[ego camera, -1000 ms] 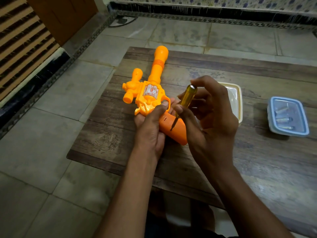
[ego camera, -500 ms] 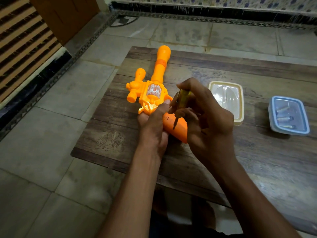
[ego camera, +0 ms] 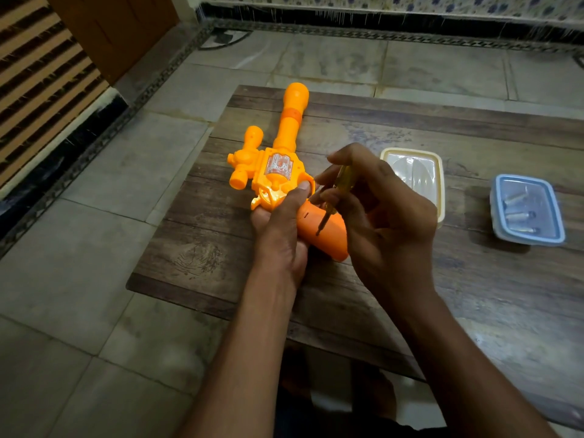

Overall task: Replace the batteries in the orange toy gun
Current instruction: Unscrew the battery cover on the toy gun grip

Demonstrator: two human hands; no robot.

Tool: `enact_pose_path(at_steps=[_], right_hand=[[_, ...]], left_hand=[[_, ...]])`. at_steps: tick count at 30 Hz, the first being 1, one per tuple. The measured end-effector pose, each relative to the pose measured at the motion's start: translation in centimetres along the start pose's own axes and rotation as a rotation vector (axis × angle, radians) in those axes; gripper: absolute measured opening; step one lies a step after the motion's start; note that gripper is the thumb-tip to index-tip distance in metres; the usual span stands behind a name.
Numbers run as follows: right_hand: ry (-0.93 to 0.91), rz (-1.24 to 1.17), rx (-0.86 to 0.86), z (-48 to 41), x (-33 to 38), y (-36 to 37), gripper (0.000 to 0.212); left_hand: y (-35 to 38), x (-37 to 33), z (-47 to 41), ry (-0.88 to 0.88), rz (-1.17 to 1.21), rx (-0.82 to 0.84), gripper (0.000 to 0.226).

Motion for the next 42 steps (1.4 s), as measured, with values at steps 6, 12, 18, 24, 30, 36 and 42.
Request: enact_pose_path(at_steps=[6, 12, 18, 24, 30, 36, 42], right_hand=[[0.025, -0.074, 0.060, 0.0, 0.4, 0.8, 0.055], [0.013, -0.111, 0.069, 0.1, 0.7, 0.1, 0.044], [-0.008, 0.017, -0.033, -0.1, 0.5, -0.1, 0.030], [0.007, -0.078, 0.050, 0.0, 0.7, 0.2, 0.050], [-0.023, 0.001, -0.030, -0.3, 1.0, -0.1, 0.025], [-0.021, 0.002, -0.003, -0.2, 1.0, 0.2, 0.038], [-0.042, 0.050, -0.022, -0.4, 1.7, 0.2, 0.018]], left_hand=[[-0.1, 0.2, 0.1, -0.003, 0.005, 0.006, 0.027], [0.1, -0.1, 0.2, -0.016, 0.022, -0.016, 0.034], [-0.2, 0.0, 0.0, -0.016, 0.018, -0.025, 0.051], [-0.2, -0.2, 0.1, -0.007, 0.013, -0.030, 0.043], [-0.2, -0.4, 0.3, -0.010, 0.005, 0.035, 0.030], [-0.2, -0.1, 0.0, -0.023, 0.009, 0.005, 0.041], [-0.1, 0.2, 0.4, 0.060, 0.018, 0.064, 0.028]])
Point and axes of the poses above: each hand's wrist, its own z-axis away from the middle knuckle, its own y-axis out of the palm, x = y × z, the point moved 2 cm from there along -z, towards the middle knuckle, and after that the axes turned 11 degrees about x, right-handed, at the moved point
